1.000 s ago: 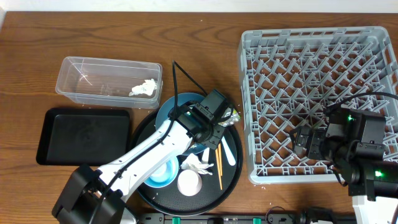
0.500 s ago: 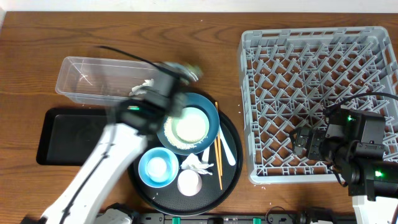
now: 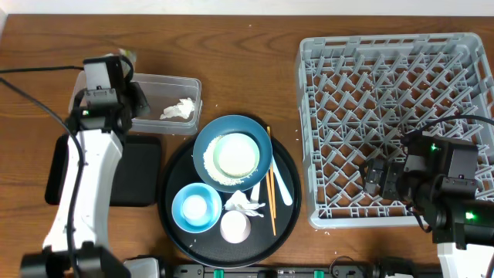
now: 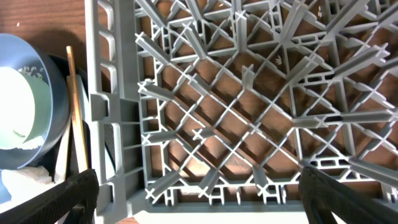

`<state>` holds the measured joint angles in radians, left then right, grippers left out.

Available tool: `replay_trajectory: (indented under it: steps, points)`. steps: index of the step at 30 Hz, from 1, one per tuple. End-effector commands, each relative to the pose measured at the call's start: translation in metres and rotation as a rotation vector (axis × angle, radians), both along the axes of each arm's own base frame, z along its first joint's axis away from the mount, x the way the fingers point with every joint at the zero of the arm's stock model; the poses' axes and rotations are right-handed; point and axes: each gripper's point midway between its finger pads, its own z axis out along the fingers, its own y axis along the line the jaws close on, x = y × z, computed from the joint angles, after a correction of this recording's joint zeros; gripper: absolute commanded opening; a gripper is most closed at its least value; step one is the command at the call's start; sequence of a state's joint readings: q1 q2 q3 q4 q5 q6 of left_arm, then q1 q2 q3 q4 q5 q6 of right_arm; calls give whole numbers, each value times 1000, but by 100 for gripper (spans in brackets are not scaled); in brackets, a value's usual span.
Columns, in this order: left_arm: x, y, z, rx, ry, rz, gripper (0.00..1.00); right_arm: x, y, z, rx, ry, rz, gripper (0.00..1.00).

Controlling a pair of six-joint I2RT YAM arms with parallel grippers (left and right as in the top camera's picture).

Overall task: Sort waste into correct bins and load items into the dishwasher rack
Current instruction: 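Grasp the pale green bowl rim with the left gripper and lift it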

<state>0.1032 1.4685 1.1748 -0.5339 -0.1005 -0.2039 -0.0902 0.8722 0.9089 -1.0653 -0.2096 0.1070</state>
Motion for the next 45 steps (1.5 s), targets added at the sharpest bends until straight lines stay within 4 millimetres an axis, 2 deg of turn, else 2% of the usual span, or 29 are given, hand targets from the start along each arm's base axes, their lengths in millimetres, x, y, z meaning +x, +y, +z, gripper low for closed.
replay_trajectory:
  steps: [1,4,5,8,12,15,24,28,36,41,43,45]
  points:
    - [7,1,-5,-14,-1,2,29,2,1,8,8,-18,-8,99]
    - [12,2,0,-11,-29,1,49,2,1,7,8,-18,-8,99]
    - [13,1,3,-12,-41,-1,53,2,1,7,8,-18,-8,99]
    - [13,-15,9,-85,-63,-63,55,2,1,8,8,-18,-8,99]
    - [7,-64,15,-265,-68,-227,54,2,1,8,8,-20,-8,99]
    - [-7,-108,11,-366,-9,-348,55,2,1,8,8,-19,-8,99]
    - [-64,-225,-21,-362,224,-648,55,2,0,8,8,-19,-8,99]
    - [-83,-259,-46,-348,327,-654,54,2,0,8,8,-19,-8,99]
    - [-104,-292,-105,-271,488,-674,54,2,0,8,8,-19,-8,99]
    - [-105,-294,-128,-260,536,-664,52,2,0,8,8,-19,-8,99]
    - [-103,-292,-134,-242,543,-655,44,2,0,8,8,-19,-8,99]
    - [-102,-292,-139,-239,549,-655,42,2,0,8,8,-19,-8,99]
